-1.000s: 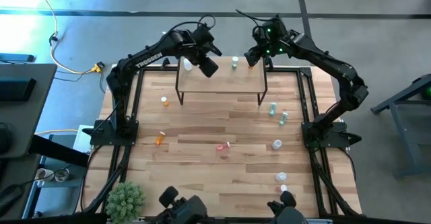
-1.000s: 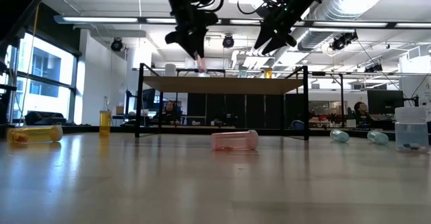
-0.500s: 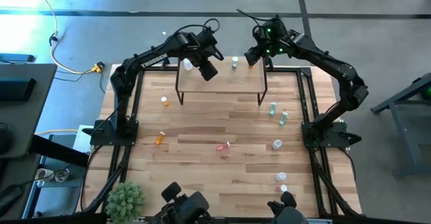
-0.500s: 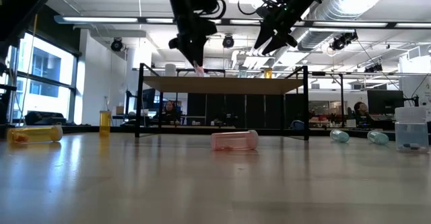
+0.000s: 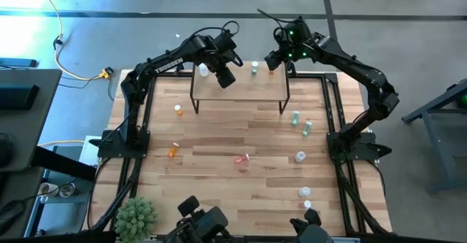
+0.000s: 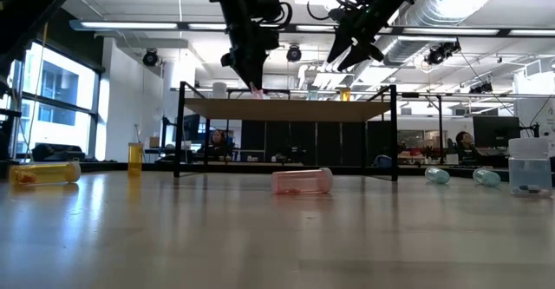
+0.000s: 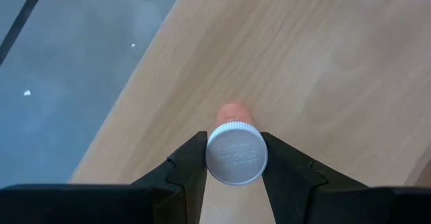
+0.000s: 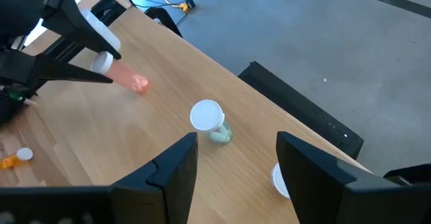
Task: Pick and place medicine bottles onto shelf by color
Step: Put the top pink pill bottle on the shelf
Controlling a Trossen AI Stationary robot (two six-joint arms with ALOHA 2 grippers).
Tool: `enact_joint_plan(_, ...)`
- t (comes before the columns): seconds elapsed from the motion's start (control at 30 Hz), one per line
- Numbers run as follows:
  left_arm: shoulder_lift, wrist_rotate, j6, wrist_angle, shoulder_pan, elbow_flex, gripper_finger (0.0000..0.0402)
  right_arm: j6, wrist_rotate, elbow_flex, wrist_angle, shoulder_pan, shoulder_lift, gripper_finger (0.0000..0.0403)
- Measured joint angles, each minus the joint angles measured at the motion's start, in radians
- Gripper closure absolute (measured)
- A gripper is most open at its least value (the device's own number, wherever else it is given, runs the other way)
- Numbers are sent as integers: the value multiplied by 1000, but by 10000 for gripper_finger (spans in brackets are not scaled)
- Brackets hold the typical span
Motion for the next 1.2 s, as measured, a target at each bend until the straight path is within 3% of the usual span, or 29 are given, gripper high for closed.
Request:
enact_joint_plan(0.47,1,0,1,13,-1,0,283,0,0,0,0,5,0,210)
enact_joint_plan(1.2,1,0,0,30,-1,3,247,-8,0,0,0,5,0,210)
